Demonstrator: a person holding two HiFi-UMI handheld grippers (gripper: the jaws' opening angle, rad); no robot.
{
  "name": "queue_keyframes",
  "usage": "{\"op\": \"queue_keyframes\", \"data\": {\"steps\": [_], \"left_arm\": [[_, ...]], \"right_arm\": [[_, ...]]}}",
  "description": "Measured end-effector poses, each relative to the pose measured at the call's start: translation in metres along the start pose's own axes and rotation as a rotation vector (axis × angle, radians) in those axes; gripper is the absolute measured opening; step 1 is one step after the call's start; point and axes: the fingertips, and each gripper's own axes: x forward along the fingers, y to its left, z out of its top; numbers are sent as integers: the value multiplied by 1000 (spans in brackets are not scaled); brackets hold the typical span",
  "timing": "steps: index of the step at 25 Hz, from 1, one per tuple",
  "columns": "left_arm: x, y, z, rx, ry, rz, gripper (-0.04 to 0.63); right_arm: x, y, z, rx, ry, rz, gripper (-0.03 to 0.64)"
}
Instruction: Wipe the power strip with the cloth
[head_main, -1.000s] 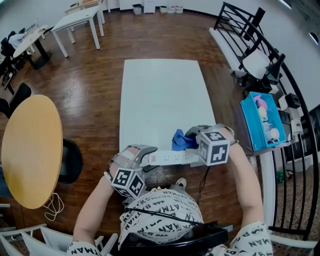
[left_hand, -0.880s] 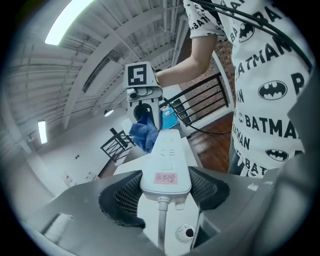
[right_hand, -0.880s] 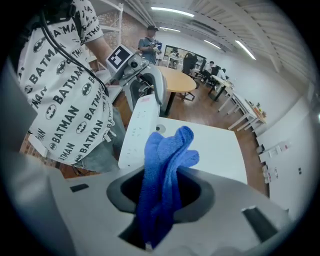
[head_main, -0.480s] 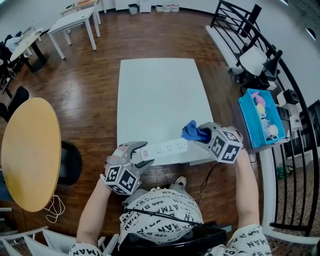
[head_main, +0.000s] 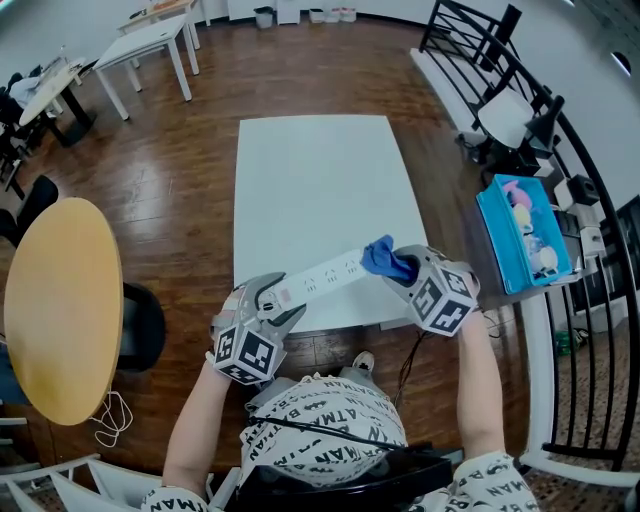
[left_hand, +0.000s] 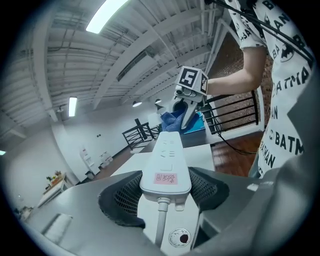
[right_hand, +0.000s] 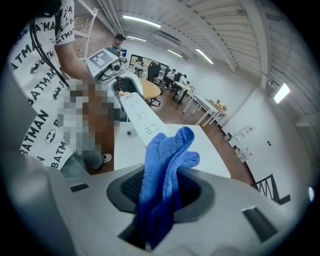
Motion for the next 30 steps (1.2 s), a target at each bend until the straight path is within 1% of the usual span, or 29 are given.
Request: {"op": "queue_keyframes", "data": {"steps": [4,6,11,13,15,17,19,24,28,30], "left_arm": [[4,5,-2,-49,18,49,287],[5,9,-2,-69,21,77,287],[7,19,-6,-143,30,130,287],[8,22,-5,-156,37,147,287],[9,25,-5,-167,45,165,287],[10,29,-6,-183,50,179,286],[12,31,-5,-190,50,188,285],[16,33,-4,-191,51,204,285],[17,38,-4,-218,49,221,285],[16,42,-4,-229,49,229,285]], "right_arm": [[7,-2,1,92,-11,-63,137],[11,-4,2,163,-22,-98,137],[20,-9,10,337,-90,-184,137],[20,-10,14,384,-105,-221,137],[21,-9,19,417,-119,-239,137],[23,-4,26,433,-134,-235,137],[27,5,38,435,-154,-211,137],[37,38,68,409,-191,-132,135],[41,54,90,409,-223,-83,135],[42,61,100,393,-230,-74,136]]}}
